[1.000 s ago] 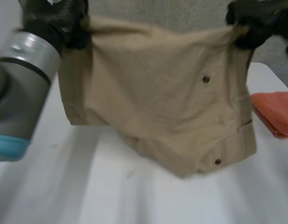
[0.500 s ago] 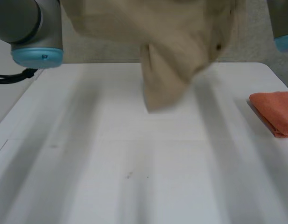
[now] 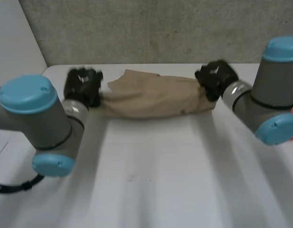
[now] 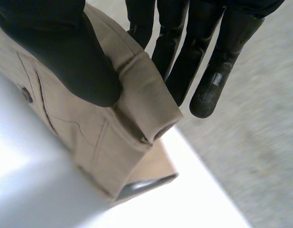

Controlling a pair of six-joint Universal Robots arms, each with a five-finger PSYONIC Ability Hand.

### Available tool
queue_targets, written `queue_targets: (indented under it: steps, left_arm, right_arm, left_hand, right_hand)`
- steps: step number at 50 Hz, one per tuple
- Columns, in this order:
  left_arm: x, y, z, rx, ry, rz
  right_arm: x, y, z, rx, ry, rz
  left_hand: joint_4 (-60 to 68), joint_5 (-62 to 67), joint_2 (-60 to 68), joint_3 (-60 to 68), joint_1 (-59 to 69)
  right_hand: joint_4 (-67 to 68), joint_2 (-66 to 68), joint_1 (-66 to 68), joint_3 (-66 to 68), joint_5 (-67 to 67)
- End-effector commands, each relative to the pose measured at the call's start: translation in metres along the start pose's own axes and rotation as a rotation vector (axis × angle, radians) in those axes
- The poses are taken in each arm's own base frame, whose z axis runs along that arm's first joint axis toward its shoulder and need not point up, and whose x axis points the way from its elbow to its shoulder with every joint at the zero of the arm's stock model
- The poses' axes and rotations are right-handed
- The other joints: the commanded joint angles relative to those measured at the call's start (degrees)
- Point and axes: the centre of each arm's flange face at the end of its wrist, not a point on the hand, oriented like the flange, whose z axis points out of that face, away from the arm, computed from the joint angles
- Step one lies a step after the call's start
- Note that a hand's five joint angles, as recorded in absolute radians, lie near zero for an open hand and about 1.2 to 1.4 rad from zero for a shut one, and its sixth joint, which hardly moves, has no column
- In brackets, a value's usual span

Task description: Fold the laundry.

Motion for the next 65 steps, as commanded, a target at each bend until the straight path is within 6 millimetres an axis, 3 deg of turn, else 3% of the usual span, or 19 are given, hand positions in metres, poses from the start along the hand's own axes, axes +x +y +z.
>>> queue_targets:
  steps: [1,7,18,27,30,31,33,34,35,37,48,58,65]
  left_arm:
    - [0.018,0.036,-0.038,-0.267,0.113,0.055]
    - [0.019,0.052,-0.066,-0.423,0.168,0.093]
    - [0.007,0.047,-0.121,-0.542,0.224,0.148]
    - [0.017,0.051,-0.187,-0.631,0.412,0.361]
    - [0.016,0.048,-0.189,-0.604,0.427,0.409]
    - [0.016,0.046,-0.185,-0.583,0.420,0.417]
    - [0.015,0.042,-0.177,-0.557,0.398,0.408]
    - [0.014,0.040,-0.171,-0.538,0.381,0.400]
    - [0.013,0.037,-0.161,-0.509,0.357,0.389]
    - [0.012,0.033,-0.149,-0.472,0.328,0.376]
    - [-0.001,0.002,-0.047,-0.143,0.123,0.284]
    - [0.027,0.020,0.035,0.018,0.316,0.244]
    - [0.044,0.042,0.068,-0.021,0.391,0.236]
  right_arm:
    - [-0.028,0.027,-0.027,-0.181,-0.137,-0.049]
    - [-0.037,0.031,-0.061,-0.281,-0.223,-0.052]
    - [-0.047,0.036,-0.108,-0.368,-0.313,-0.156]
    - [-0.064,0.048,-0.169,-0.519,-0.506,-0.253]
    - [-0.061,0.053,-0.176,-0.550,-0.529,-0.264]
    - [-0.061,0.053,-0.175,-0.549,-0.528,-0.261]
    - [-0.061,0.056,-0.174,-0.540,-0.523,-0.255]
    - [-0.063,0.057,-0.172,-0.523,-0.518,-0.254]
    - [-0.063,0.058,-0.171,-0.515,-0.512,-0.251]
    - [-0.065,0.060,-0.170,-0.502,-0.511,-0.250]
    - [-0.073,0.068,-0.167,-0.466,-0.491,-0.215]
    - [-0.074,0.071,-0.165,-0.449,-0.465,-0.201]
    - [-0.075,0.073,-0.165,-0.446,-0.456,-0.185]
  left_hand:
    - [11.25,14.97,11.40,11.65,13.82]
    - [11.25,14.97,11.40,11.65,13.82]
    - [11.25,14.97,11.40,11.65,13.82]
    - [11.25,14.97,11.40,11.65,13.82]
    - [11.25,14.97,11.40,11.65,13.82]
    - [11.25,14.97,11.40,11.65,13.82]
    - [-4.28,-0.55,-4.13,-3.87,-1.70]
    - [-18.03,-14.31,-17.88,-17.63,-15.46]
    - [-40.98,-37.26,-40.83,-40.58,-38.41]
    - [-58.75,-55.03,-58.60,-58.35,-56.18]
    - [-57.54,-53.81,-57.39,-57.13,-54.96]
    - [-42.91,-39.19,-42.76,-42.51,-40.34]
    - [-37.35,-33.63,-37.20,-36.95,-34.78]
  right_hand:
    - [11.85,12.69,24.09,11.98,13.40]
    - [11.85,12.69,24.09,11.98,13.40]
    - [11.85,12.69,24.09,11.98,13.40]
    - [11.85,12.69,24.09,11.98,13.40]
    - [11.85,12.69,24.09,11.98,13.40]
    - [11.85,12.69,24.09,11.98,13.40]
    - [11.85,12.69,24.09,11.98,13.40]
    - [11.85,12.69,24.09,11.98,13.40]
    - [11.85,12.69,24.09,11.98,13.40]
    - [11.85,12.69,24.09,11.98,13.40]
    - [11.85,12.69,24.09,11.98,13.40]
    - [11.85,12.69,24.09,11.98,13.40]
    - [11.85,12.69,24.09,11.98,13.40]
